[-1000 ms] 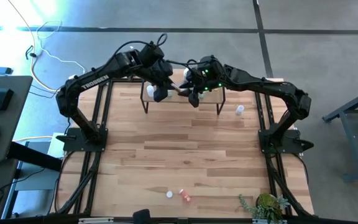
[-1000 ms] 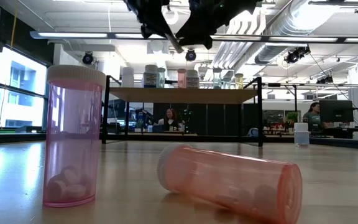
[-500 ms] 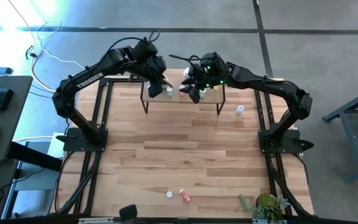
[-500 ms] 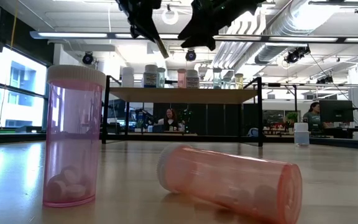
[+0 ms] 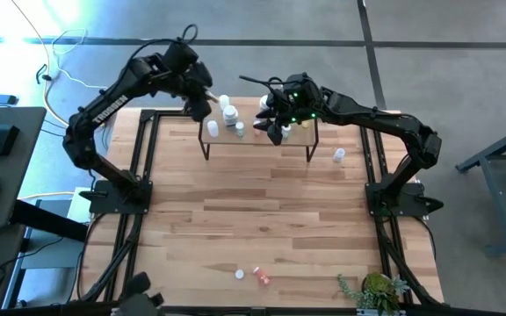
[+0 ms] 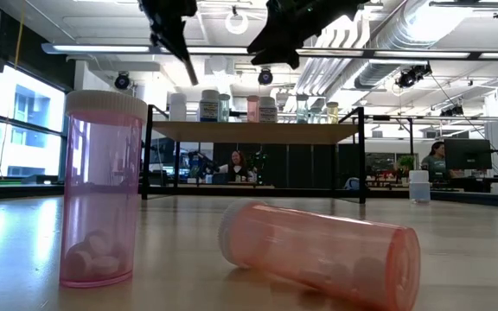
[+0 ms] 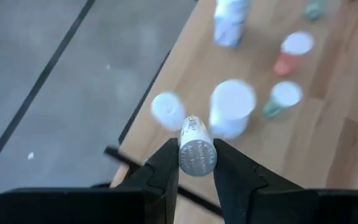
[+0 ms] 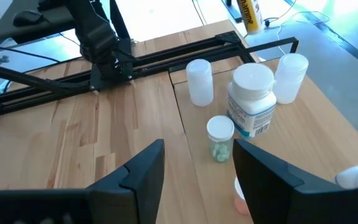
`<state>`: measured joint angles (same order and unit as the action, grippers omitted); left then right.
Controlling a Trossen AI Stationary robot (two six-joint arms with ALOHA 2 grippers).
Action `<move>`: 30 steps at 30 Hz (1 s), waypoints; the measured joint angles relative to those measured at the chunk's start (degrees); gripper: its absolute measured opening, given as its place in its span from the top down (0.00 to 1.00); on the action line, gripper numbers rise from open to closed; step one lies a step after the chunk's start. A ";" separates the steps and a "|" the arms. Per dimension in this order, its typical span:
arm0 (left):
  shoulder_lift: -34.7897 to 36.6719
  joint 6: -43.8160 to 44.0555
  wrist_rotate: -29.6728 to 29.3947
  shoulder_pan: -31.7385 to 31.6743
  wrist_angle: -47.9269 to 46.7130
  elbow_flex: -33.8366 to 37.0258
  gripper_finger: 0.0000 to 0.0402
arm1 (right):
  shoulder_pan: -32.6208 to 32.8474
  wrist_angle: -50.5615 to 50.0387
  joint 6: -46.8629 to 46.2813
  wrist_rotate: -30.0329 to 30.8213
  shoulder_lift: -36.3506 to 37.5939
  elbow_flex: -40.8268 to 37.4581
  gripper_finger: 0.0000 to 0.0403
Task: Pick and place medicine bottles onto shelf by color
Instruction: Put the white yellow pill bottle on the shelf
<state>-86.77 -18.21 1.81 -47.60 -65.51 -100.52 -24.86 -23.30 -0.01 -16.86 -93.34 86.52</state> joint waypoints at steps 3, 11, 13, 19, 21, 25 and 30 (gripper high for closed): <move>-0.33 0.06 -0.16 -2.08 -2.53 -1.10 0.82 | 0.00 0.48 0.00 0.00 0.00 0.00 0.55; -2.21 4.55 0.76 -2.03 -5.58 -2.44 0.82 | 0.00 0.49 -0.02 0.00 0.00 0.00 0.55; -3.07 5.46 0.49 -1.83 -7.14 -2.43 0.82 | 0.00 0.49 -0.12 0.00 0.00 0.00 0.55; -4.94 6.22 0.14 -1.72 -8.16 -2.42 0.82 | 0.00 0.47 -0.04 0.00 0.00 0.00 0.55; -5.70 6.30 0.34 -1.72 -8.27 -2.42 0.82 | 0.00 0.44 -0.04 0.02 0.00 0.00 0.55; -7.73 7.10 0.84 -1.51 -8.46 -2.42 0.82 | 0.00 0.44 -0.02 0.01 0.00 0.00 0.55; -10.57 6.86 0.88 -1.38 -8.47 -2.42 0.82 | 0.00 0.42 -0.02 0.02 0.00 0.00 0.55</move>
<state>-97.34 -11.35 2.70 -48.97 -73.98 -102.94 -24.86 -22.87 -0.03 -16.84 -93.34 86.52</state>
